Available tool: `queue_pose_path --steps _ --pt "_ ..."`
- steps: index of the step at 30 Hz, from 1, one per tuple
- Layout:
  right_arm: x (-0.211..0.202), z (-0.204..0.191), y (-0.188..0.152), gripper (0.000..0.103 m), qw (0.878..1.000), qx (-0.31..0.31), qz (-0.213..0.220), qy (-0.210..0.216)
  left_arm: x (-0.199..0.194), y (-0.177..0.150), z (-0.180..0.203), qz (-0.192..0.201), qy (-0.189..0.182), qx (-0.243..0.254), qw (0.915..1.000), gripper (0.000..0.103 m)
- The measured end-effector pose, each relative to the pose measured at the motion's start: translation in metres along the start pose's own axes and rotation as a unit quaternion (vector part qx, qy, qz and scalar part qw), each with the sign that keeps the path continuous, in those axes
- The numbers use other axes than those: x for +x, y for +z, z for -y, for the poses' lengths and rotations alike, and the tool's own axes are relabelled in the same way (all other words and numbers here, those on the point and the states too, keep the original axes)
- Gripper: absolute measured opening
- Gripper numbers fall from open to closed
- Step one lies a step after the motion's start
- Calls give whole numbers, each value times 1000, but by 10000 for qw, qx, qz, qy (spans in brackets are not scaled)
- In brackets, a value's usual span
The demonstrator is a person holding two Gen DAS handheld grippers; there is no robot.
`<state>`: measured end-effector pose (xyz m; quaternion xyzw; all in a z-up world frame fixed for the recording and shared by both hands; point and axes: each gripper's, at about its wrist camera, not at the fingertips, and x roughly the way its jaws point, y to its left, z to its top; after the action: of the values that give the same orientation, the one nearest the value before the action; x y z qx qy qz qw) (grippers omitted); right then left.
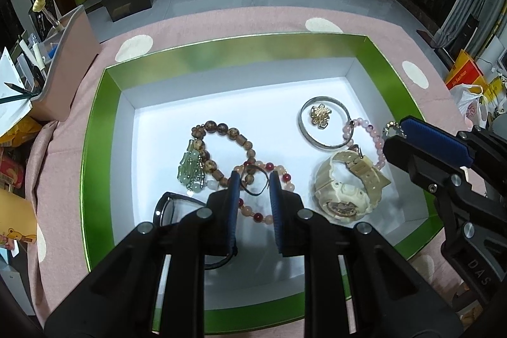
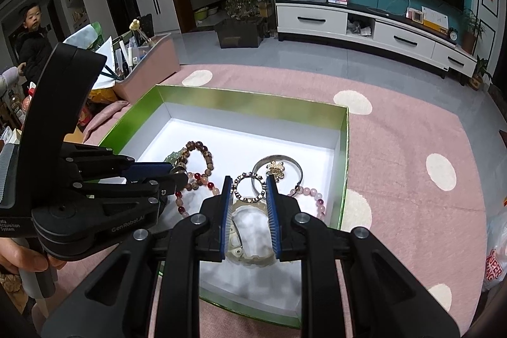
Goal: Organize jewelry
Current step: 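Lower both tools into the box and open them to release the rings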
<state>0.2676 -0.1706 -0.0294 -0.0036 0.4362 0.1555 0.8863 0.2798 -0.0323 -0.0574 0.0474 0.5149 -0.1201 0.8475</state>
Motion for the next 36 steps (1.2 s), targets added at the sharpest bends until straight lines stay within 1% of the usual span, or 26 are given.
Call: queue_pose_path --steps 23,34,36 --pt "24 1 -5 20 9989 42 -462 -94 20 2 -1 -281 134 9 9995 19" --pt "27 2 -8 22 9985 89 -525 -124 20 1 -3 -294 138 18 9995 19" --pt "25 2 -8 22 9986 87 -512 -122 19 1 -4 -282 120 23 9995 21"
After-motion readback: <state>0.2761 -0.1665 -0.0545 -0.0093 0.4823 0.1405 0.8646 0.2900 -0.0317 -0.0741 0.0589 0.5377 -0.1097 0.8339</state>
